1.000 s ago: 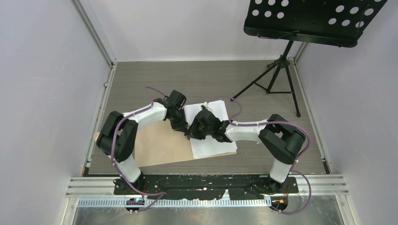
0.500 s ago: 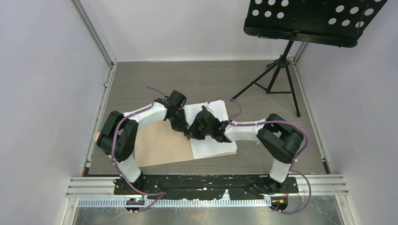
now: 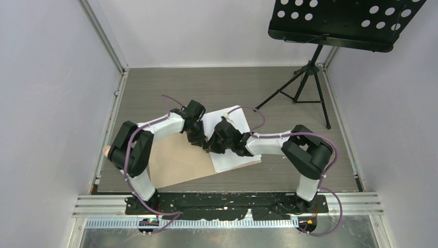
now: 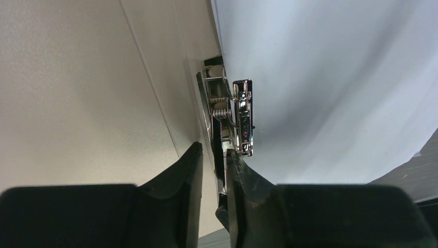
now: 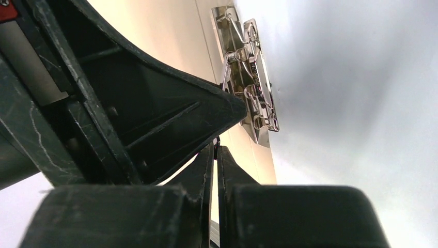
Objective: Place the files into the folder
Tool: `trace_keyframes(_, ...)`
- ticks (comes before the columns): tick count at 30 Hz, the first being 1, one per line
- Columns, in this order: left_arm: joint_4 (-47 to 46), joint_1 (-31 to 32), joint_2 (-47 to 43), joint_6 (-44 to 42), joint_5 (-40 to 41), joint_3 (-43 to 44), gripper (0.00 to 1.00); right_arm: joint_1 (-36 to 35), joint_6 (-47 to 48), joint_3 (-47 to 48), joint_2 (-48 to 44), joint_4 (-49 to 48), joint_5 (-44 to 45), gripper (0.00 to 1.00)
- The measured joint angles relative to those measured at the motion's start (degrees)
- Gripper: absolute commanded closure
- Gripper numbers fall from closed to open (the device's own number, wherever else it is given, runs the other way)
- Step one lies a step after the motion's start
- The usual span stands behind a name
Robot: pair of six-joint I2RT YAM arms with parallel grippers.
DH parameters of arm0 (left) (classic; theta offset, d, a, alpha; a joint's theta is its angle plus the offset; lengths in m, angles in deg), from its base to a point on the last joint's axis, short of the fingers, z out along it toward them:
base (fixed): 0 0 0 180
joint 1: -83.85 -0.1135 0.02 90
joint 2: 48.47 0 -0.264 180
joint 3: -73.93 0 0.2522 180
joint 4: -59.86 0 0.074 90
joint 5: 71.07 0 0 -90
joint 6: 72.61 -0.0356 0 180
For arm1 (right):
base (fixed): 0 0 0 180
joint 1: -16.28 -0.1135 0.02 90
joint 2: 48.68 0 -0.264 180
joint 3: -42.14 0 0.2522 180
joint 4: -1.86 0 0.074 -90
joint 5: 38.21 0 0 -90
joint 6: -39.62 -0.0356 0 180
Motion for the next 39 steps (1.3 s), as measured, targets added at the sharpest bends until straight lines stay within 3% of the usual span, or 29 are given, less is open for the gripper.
trace_keyframes(8, 2.2, 0.0, 0.0, -2.6, 0.6, 3.5, 0.59, 0.1, 0.1, 0.0, 0.0, 0.0, 0.3, 0.95)
trace_keyframes(18, 5.6, -1.1, 0.9, -4.2, 3.2, 9.8, 0.59, 1.0, 0.2, -0.5, 0.0, -0.8, -0.2, 0.95)
trace_keyframes(25, 7.0, -1.8, 6.6, -4.8, 6.6, 14.9, 0.58, 1.2, 0.2, -0.5, 0.0, -0.8, -0.4, 0.94)
trace_keyframes(39, 7.5, -1.8, 11.1, -5.3, 7.9, 15.5, 0.55, 1.2, 1.3, -0.5, 0.0, -0.7, -0.3, 0.95)
